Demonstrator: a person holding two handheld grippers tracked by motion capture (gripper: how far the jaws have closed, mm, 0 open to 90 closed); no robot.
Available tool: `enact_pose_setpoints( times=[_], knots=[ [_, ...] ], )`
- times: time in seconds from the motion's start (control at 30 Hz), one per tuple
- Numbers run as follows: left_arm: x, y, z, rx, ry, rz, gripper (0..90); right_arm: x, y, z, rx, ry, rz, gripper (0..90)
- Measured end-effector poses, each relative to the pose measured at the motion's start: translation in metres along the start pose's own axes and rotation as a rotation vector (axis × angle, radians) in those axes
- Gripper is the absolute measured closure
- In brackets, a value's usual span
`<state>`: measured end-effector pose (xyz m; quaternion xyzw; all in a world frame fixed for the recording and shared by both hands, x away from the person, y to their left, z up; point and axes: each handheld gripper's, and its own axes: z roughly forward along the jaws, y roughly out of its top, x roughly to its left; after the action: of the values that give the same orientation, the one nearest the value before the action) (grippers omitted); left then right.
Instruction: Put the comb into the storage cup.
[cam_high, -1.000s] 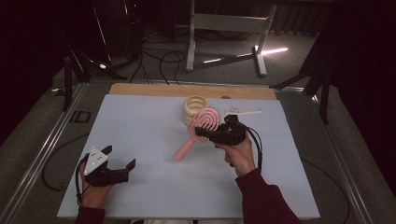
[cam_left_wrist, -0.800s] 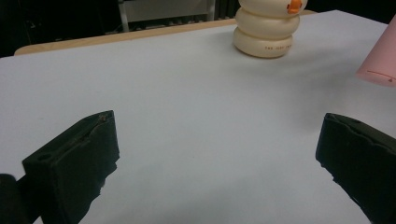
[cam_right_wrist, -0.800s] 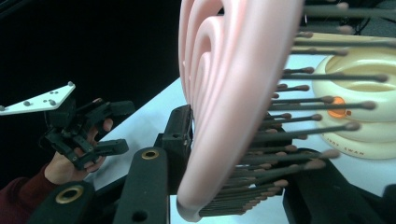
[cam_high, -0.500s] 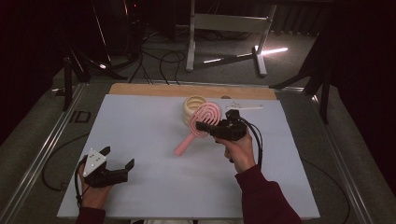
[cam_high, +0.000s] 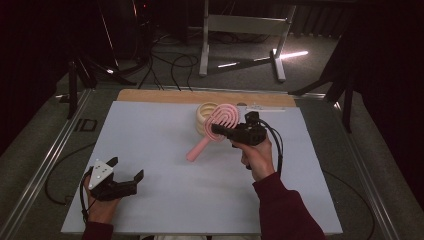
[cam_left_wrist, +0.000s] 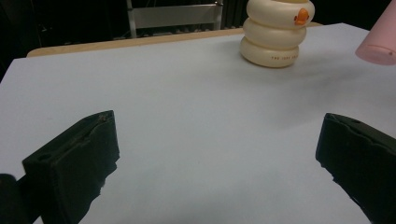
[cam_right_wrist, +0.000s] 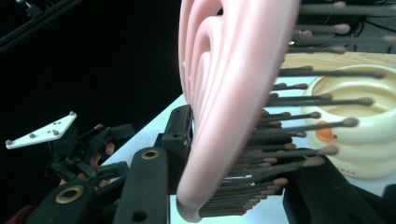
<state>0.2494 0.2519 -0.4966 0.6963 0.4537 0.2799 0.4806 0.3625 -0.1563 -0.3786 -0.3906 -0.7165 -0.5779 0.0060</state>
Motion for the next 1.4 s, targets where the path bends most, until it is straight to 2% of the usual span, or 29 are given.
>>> enact_pose_setpoints(
  times=[0.2,0.47,0.77,1.07,1.17,1.4],
  knots=[
    [0.001,0.0,-0.001,-0.007,-0.007,-0.015,0.0,-0.003,0.007,-0.001,-0.015,-0.003,0.01,63.7],
    [0.003,0.0,-0.001,-0.006,-0.016,-0.035,0.0,-0.004,0.015,-0.002,-0.016,-0.018,-0.002,63.8],
    [0.004,0.002,-0.002,-0.01,-0.005,-0.03,0.0,-0.006,0.026,-0.003,-0.03,-0.045,-0.019,63.8],
    [0.006,0.002,-0.004,-0.019,0.011,-0.039,0.0,-0.011,0.035,-0.002,-0.041,-0.066,-0.018,63.8],
    [0.005,0.002,-0.004,-0.01,0.016,-0.03,0.0,-0.012,0.038,-0.003,-0.04,-0.079,-0.019,63.8],
    [0.006,0.002,-0.004,-0.007,0.03,-0.038,0.1,-0.016,0.045,-0.004,-0.059,-0.09,-0.011,63.8]
  ],
)
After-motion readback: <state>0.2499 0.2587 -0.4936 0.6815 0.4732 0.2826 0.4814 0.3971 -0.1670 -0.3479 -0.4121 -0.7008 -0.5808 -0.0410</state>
